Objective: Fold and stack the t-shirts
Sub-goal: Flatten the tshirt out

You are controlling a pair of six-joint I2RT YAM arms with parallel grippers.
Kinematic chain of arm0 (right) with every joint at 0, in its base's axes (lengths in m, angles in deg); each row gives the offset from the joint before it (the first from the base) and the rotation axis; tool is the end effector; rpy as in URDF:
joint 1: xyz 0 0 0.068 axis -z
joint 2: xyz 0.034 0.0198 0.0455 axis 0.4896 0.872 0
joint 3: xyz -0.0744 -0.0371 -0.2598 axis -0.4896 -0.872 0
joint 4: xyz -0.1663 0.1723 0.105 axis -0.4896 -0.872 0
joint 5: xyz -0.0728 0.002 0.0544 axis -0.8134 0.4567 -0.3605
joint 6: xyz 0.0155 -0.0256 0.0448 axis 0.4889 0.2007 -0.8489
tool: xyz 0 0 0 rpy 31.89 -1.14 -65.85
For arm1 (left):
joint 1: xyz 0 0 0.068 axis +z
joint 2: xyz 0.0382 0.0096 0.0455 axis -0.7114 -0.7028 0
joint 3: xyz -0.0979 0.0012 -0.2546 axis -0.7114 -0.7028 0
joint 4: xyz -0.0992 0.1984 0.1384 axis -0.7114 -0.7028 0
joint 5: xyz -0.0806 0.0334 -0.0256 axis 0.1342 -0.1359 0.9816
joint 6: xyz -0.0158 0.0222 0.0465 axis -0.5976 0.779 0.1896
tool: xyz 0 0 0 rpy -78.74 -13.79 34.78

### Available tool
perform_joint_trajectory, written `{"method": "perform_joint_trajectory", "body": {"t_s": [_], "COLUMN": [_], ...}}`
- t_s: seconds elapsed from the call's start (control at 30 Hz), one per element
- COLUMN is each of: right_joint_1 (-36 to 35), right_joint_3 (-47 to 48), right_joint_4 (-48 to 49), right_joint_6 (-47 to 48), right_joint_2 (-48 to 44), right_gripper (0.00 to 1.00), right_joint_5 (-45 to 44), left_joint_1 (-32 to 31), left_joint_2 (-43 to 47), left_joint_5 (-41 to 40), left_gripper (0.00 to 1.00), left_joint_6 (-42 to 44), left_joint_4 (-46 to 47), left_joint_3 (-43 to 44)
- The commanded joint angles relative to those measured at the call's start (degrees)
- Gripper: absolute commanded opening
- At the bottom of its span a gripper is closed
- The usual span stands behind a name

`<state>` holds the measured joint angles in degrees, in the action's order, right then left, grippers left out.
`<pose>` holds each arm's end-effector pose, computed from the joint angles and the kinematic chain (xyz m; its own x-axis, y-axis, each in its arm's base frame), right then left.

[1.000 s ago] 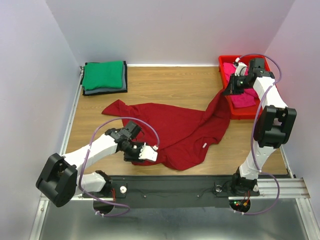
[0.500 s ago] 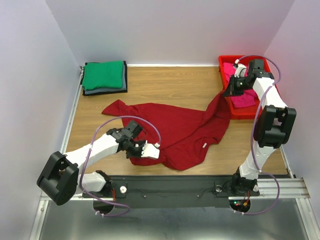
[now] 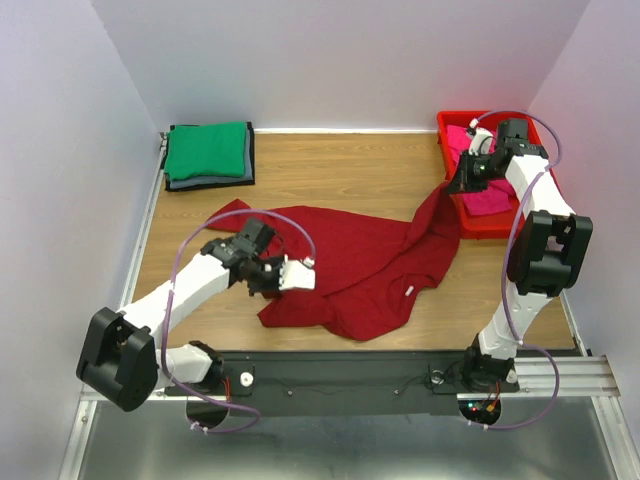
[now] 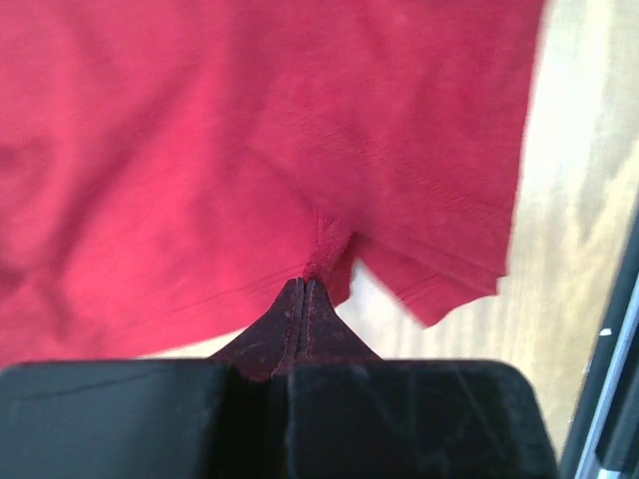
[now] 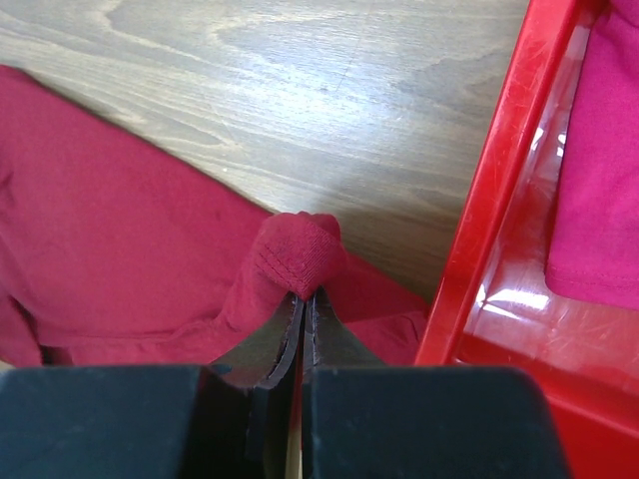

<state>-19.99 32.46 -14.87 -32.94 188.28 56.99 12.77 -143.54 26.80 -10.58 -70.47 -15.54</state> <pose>0.4063 -0.0472 0.2724 -0.8245 0.0178 -0.5655 -0.2478 0.8872 0.3892 0.1823 -0.1306 0.2120 0.2598 0.8378 -0.4802 0.9431 -0.1132 0.3126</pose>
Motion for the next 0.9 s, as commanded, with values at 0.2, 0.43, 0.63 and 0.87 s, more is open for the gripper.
{"method": "perform_joint_trajectory", "body": {"t_s": [0.2,0.43,0.63,0.87], "right_joint_1": [-0.18,-0.18,-0.18,-0.18], "right_joint_3": [8.17,19.15,26.54,27.24], "right_joint_4": [-1.80,-6.03,-8.66,-8.67], "right_joint_6": [2.20,3.96,6.77,8.62], "right_joint_2": [-4.49,-5.54,-11.51,-23.36], "right_gripper": [0.01,0.00,0.01,0.01], "right_joint_5": [-3.42,-5.97,-6.59,-6.15], "left_joint_1": [18.41,28.79,38.98,45.67], "left_joint_2": [-6.21,-8.16,-5.00,4.67], "left_joint_5": [6.41,8.09,10.72,12.49], "left_gripper": [0.00,0.00,0.00,0.00], "left_joint_6": [-6.96,-19.69,-31.48,-38.78], "left_joint_4": [-4.24,1.03,5.70,11.32], "left_joint_3": [29.94,46.92,54.83,56.33]}}
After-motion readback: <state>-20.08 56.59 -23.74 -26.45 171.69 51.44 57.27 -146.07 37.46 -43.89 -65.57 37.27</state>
